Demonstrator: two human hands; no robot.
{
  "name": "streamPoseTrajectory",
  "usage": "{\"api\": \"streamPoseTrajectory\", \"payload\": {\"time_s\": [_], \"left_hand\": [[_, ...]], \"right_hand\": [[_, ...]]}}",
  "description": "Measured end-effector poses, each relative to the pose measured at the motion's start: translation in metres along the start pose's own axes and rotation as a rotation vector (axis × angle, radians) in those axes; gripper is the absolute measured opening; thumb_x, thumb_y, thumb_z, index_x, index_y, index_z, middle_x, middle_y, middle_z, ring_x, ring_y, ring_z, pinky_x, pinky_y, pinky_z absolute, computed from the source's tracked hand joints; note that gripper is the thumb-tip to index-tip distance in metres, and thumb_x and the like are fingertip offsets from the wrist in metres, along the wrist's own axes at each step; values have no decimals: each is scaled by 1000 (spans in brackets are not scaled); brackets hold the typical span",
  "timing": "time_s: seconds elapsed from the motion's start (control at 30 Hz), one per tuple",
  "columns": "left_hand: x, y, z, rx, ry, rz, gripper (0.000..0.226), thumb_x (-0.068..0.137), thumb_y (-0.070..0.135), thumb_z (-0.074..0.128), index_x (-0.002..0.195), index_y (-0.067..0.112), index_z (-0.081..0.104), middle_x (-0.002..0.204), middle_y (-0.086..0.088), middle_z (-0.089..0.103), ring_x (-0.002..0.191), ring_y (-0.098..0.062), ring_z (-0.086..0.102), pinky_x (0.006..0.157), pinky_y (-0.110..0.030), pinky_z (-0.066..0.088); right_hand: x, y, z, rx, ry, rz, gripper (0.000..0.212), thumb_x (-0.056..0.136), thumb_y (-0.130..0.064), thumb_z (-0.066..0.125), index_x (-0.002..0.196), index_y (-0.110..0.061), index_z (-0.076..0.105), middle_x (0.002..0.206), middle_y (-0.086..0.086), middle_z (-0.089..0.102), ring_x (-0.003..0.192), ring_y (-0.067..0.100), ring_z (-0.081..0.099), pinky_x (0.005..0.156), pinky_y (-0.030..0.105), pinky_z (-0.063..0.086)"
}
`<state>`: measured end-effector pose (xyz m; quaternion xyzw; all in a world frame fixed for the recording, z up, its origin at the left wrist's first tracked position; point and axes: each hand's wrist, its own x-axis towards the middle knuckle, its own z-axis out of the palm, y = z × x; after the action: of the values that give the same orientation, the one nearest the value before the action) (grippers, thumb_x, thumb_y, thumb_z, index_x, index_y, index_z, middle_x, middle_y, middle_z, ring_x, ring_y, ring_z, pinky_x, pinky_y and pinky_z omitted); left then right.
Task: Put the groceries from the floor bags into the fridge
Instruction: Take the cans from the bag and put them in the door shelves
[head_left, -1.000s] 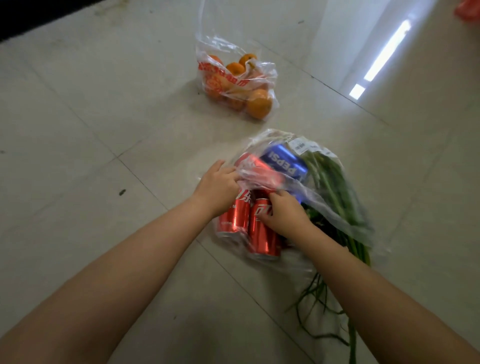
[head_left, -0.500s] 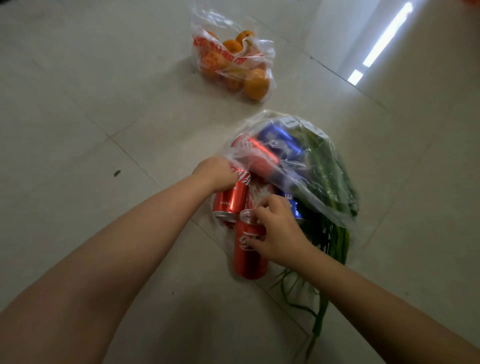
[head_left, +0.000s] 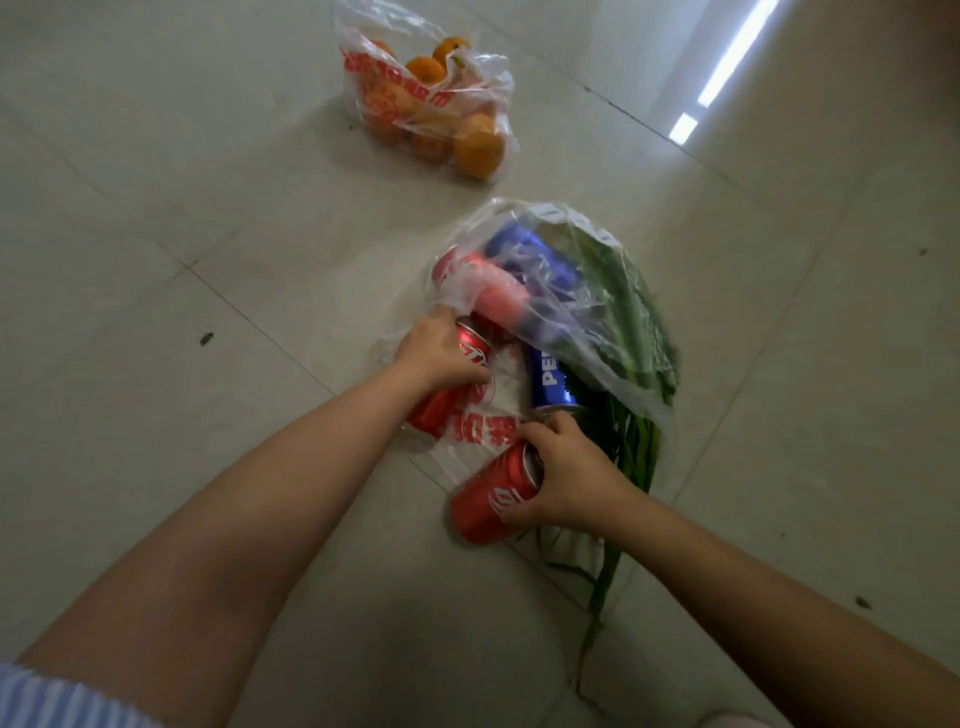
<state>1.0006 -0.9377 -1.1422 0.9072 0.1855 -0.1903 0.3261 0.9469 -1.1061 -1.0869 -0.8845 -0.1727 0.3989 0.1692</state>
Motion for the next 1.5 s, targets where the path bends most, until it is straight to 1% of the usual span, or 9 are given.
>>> {"api": "streamPoseTrajectory", "payload": {"time_s": [0.17,0.3,0.47,0.7,0.83,0.93,1.17,1.4,1.5], "left_hand": [[-48,-21,-24,18,-34,150,85,69,14,79,141,11,35,136,-11,52,123,-27,52,97,-26,40],[-77,-41,-38,83,20,167,67,63,16,82,121,7,48,116,-11,63,105,-30,60,83,-30,45],[-101,-49,-42,68,17,103,75,49,35,72,114,6,48,102,-7,60,92,-28,59,74,-26,41],[-112,-17,-64,4,81,86,65,61,13,83,116,4,49,100,-4,55,93,-22,55,77,-25,41],[-139,30,-113,-20,92,42,66,62,12,83,117,4,48,114,-13,61,103,-29,58,82,-28,44],[-170,70,-158,-33,100,24,67,62,12,82,118,5,47,115,-13,60,103,-29,58,81,-27,43],[-238,186,-266,24,33,97,68,62,16,83,118,8,46,114,-11,59,100,-27,58,80,-30,47],[-305,375,-407,24,-26,305,59,60,13,83,107,10,47,102,-7,60,99,-30,59,78,-32,46],[-333,458,-452,36,31,421,65,63,13,81,117,9,46,111,-10,60,103,-30,58,82,-31,46]], "right_hand": [[4,-5,-1,-108,112,-25,72,64,-42,78,123,-18,45,122,6,51,107,23,54,86,30,46],[6,-11,-8,-251,177,-91,69,67,-43,75,122,-15,44,118,9,52,105,26,53,76,28,42],[8,-24,-18,-314,226,-167,70,66,-45,74,123,-15,45,115,8,53,105,25,51,76,30,45],[-1,-58,-69,-242,315,-233,74,60,-39,80,122,-16,48,121,4,51,101,18,47,77,27,42],[-46,-76,-115,-209,340,-158,65,69,-35,76,123,-15,46,123,7,51,111,23,46,80,25,38],[-95,-89,-160,-189,321,-99,65,74,-37,71,128,-14,44,128,11,50,116,28,46,91,30,42],[-216,-134,-273,-37,369,-57,69,75,-39,70,133,-13,42,133,8,48,121,26,41,96,32,40],[-377,-178,-448,79,577,21,67,70,-29,72,130,-12,47,131,6,51,120,27,41,96,27,35],[-445,-186,-516,57,746,42,71,62,-31,77,125,-11,51,125,9,56,115,29,48,93,28,38]]}}
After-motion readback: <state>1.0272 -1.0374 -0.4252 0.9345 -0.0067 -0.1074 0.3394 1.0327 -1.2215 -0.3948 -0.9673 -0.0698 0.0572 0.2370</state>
